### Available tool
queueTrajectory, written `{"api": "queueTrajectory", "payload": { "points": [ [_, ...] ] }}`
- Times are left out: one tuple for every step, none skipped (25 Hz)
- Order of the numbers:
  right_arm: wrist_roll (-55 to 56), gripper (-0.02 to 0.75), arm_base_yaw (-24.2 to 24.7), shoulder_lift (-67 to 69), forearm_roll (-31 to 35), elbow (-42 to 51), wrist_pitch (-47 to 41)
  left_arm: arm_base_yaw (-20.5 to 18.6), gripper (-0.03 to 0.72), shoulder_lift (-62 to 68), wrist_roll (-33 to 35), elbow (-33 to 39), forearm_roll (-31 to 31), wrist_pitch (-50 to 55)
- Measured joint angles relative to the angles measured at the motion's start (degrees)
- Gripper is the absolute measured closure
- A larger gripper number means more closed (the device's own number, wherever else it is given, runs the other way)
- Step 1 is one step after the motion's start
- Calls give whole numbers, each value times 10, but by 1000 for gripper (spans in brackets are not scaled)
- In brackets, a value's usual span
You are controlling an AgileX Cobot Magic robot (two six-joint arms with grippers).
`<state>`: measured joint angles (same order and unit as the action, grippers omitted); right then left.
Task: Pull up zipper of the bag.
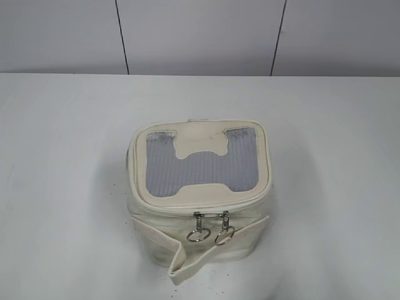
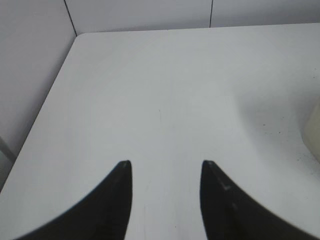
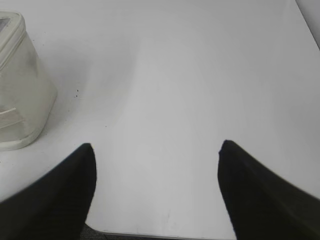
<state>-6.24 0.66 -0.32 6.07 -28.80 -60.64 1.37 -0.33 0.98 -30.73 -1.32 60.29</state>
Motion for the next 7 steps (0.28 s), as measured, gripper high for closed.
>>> {"api": "queueTrajectory", "payload": {
  "points": [
    [0, 150, 0, 0, 0, 0, 0, 0, 345, 0, 0, 0, 0, 0],
    [0, 150, 0, 0, 0, 0, 0, 0, 345, 0, 0, 0, 0, 0],
    [0, 150, 0, 0, 0, 0, 0, 0, 345, 0, 0, 0, 0, 0],
    [0, 150, 0, 0, 0, 0, 0, 0, 345, 0, 0, 0, 0, 0],
    [0, 150, 0, 0, 0, 0, 0, 0, 347, 0, 0, 0, 0, 0],
    [0, 150, 0, 0, 0, 0, 0, 0, 351, 0, 0, 0, 0, 0],
    [0, 150, 0, 0, 0, 0, 0, 0, 354, 0, 0, 0, 0, 0]
  ]
}}
